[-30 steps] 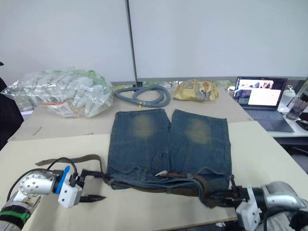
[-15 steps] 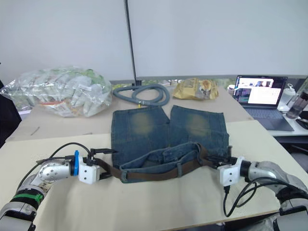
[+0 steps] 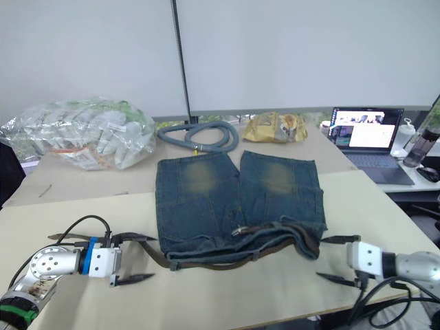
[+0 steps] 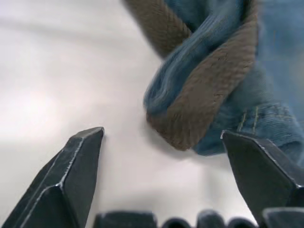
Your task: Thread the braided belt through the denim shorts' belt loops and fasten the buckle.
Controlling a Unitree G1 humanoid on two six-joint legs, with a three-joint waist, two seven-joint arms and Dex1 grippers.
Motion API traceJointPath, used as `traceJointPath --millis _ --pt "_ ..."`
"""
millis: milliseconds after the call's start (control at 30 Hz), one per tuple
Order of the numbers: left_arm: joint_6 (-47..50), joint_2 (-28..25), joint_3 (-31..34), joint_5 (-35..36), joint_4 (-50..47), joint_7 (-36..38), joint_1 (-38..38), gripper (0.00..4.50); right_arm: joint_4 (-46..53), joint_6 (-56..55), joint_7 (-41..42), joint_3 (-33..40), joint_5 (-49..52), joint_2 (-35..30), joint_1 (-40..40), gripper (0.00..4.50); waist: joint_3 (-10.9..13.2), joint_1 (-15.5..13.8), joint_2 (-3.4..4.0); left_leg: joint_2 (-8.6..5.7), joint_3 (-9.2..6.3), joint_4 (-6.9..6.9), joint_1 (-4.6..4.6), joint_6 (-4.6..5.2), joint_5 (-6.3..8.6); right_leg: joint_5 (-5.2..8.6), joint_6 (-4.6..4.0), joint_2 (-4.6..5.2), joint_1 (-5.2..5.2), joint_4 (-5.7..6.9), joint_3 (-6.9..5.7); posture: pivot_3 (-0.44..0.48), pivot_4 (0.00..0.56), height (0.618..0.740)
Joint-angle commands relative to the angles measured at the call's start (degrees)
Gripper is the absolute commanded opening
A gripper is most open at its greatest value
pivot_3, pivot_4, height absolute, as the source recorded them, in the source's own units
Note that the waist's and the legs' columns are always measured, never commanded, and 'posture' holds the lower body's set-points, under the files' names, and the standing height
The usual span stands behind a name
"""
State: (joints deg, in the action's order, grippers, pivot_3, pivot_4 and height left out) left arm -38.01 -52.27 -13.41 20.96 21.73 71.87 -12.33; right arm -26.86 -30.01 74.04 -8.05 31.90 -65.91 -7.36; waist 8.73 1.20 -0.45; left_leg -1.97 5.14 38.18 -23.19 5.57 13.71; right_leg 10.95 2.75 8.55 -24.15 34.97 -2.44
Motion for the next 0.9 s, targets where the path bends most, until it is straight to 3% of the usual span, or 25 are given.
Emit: traceJointPath --millis 33,233,367,567,700,833,900 --pt "13.3 -2.93 1.64 7.93 -9.79 6.29 2.66 4.5 11.67 16.6 2.36 6.21 8.28 -2.84 1.04 4.44 0.0 -0.08 0.01 0.04 0.01 0.02 0.04 -0.04 0.01 0.0 0.0 -0.02 -0.03 0.0 -0.05 0.0 0.15 0.74" --pt "36.61 -5.97 5.45 18.88 -24.02 9.14 6.23 4.5 25.14 36.82 -1.51 12.28 14.21 -0.87 -0.59 4.44 0.04 -0.96 0.01 0.11 0.0 0.15 -0.1 -0.11 0.04 0.0 -0.01 -0.06 -0.12 -0.03 -0.28 0.0 0.15 0.74" --pt "44.6 -3.84 7.97 21.19 -28.84 7.34 5.08 4.5 31.1 40.45 -4.0 12.11 10.88 2.91 -0.97 4.44 0.06 -1.78 -0.01 0.12 -0.05 0.32 -0.17 -0.12 0.06 0.0 0.0 -0.07 -0.11 -0.06 -0.64 0.0 0.15 0.74" --pt "44.91 4.37 6.82 14.22 -32.46 0.68 0.83 4.5 32.77 38.52 -4.29 11.44 2.63 7.66 -0.21 4.44 0.09 -2.77 -0.01 0.04 -0.07 0.79 -0.44 0.01 0.16 -0.07 0.15 -0.06 -0.11 -0.1 -0.89 0.0 0.15 0.74" --pt "36.21 8.58 0.97 0.92 -28.78 -0.2 -1.22 4.5 31.17 37.26 -3.55 13.38 -0.22 8.77 1.82 4.44 0.07 -3.06 0.01 -0.02 -0.04 0.82 -0.52 0.01 0.16 -0.11 0.19 -0.08 -0.08 -0.12 -0.87 0.0 0.15 0.74" --pt "32.58 10.94 -0.12 -2.79 -26.45 0.55 -1.64 4.5 30.54 35.89 -1.89 15.68 -1.63 8.09 4.12 4.44 0.1 -3.34 -0.03 -0.02 -0.02 0.83 -0.64 0.03 0.17 -0.12 0.16 -0.04 -0.08 -0.12 -0.87 0.0 0.15 0.74" --pt "29.88 11.71 -0.89 -5.34 -24.61 0.6 -1.87 3.95 30.56 34.97 -1.75 17.3 -2.94 7.74 5.92 4.5 0.09 -3.35 -0.02 0.02 -0.03 0.83 -0.64 0.04 0.17 -0.11 0.13 -0.02 -0.1 -0.13 -0.87 0.0 0.15 0.74"
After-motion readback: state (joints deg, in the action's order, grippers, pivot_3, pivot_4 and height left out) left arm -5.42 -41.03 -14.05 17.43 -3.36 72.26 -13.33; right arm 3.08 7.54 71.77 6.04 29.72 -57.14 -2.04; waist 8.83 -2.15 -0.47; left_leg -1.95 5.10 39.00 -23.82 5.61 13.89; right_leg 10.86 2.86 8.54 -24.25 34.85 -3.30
